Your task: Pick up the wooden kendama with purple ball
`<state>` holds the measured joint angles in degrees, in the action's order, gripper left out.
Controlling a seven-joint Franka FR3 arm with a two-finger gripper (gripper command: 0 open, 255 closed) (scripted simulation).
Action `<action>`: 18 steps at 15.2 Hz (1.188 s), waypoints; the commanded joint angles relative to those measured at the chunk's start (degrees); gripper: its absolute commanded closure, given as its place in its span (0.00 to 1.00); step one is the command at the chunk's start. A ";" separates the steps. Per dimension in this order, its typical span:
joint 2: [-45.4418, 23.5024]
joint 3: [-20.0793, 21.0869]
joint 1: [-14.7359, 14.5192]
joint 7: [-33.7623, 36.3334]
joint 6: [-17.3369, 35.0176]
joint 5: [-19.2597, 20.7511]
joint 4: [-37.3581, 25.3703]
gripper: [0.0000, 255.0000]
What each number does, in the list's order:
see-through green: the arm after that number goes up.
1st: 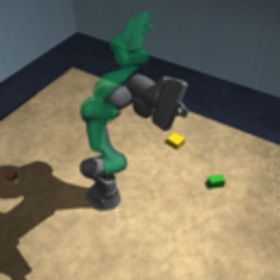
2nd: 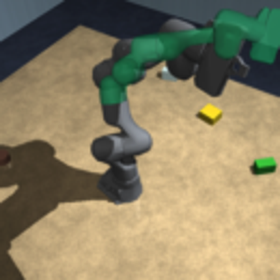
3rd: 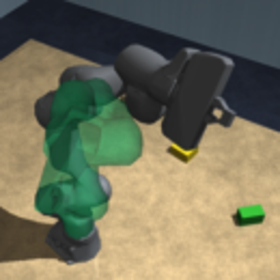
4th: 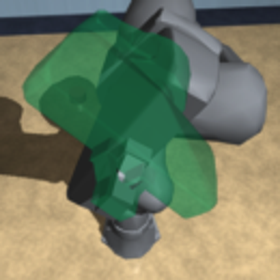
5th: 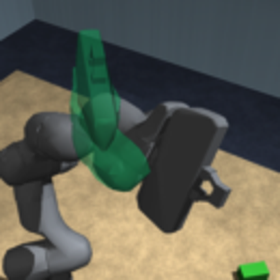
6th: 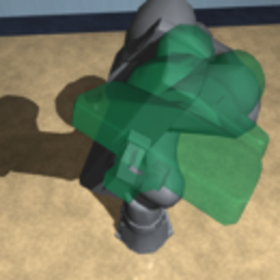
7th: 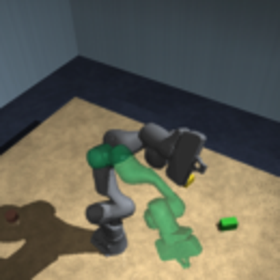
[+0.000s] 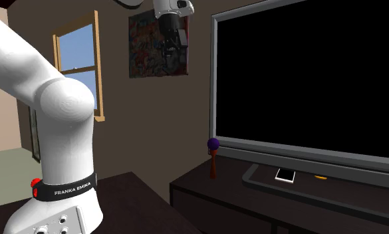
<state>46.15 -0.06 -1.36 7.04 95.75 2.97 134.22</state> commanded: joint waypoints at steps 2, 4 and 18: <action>-1.40 -0.05 -0.12 -0.10 1.75 -0.07 0.58 0.00; -4.41 -0.14 -0.36 -0.33 5.22 -0.21 1.51 0.00; -31.11 -0.31 -2.02 -2.41 26.84 -1.57 -0.26 0.00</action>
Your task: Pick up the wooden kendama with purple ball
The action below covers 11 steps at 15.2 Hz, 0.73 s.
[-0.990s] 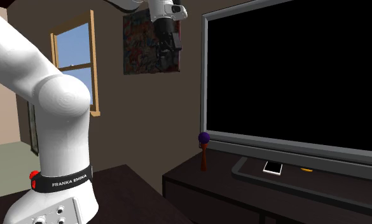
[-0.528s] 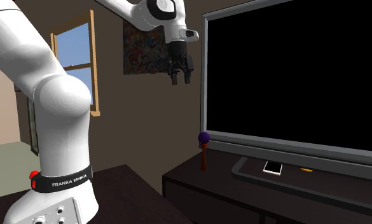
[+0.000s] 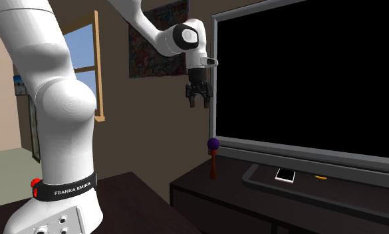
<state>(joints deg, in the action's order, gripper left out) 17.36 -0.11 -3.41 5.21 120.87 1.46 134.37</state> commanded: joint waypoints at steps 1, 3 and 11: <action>-4.48 -0.23 -0.07 -0.76 2.97 -0.19 -1.08 0.00; -8.83 -0.15 -0.27 -1.13 5.28 -0.45 -2.64 0.00; -26.57 0.46 -0.95 -2.64 12.15 -1.44 -11.62 0.00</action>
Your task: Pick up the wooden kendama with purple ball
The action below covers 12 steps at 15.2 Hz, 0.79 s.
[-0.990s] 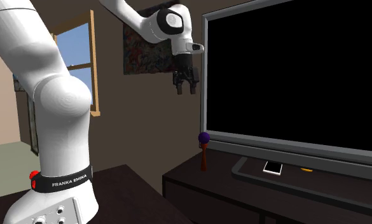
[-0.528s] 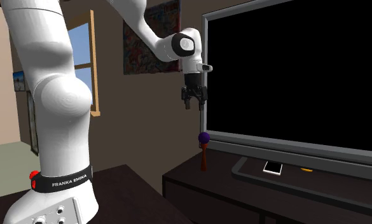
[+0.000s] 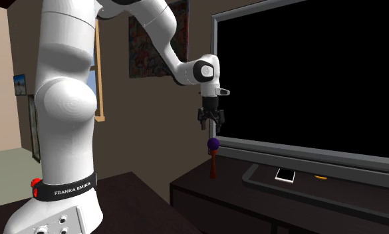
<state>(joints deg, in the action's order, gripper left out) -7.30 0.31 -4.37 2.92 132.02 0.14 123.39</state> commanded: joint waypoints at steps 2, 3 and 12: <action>-3.88 0.11 -0.03 -0.46 2.10 -0.17 -1.37 0.00; -4.37 0.11 -0.03 -0.45 2.79 -0.17 -1.16 0.00; -7.30 0.12 -0.09 -0.37 6.53 -0.13 -0.35 1.00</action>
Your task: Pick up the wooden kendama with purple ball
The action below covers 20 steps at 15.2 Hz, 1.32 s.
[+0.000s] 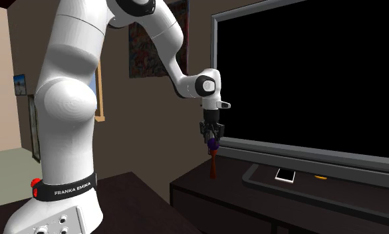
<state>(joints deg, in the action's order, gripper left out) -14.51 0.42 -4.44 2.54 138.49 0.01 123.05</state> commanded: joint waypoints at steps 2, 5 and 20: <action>-0.09 0.02 -0.02 0.02 0.05 0.00 -0.03 1.00; -0.11 0.01 -0.01 0.01 0.03 0.00 -0.07 1.00; 5.79 0.00 0.05 -0.09 -8.18 -0.06 -2.39 1.00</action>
<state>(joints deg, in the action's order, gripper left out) -9.30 0.43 -4.40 2.46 130.93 -0.06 120.70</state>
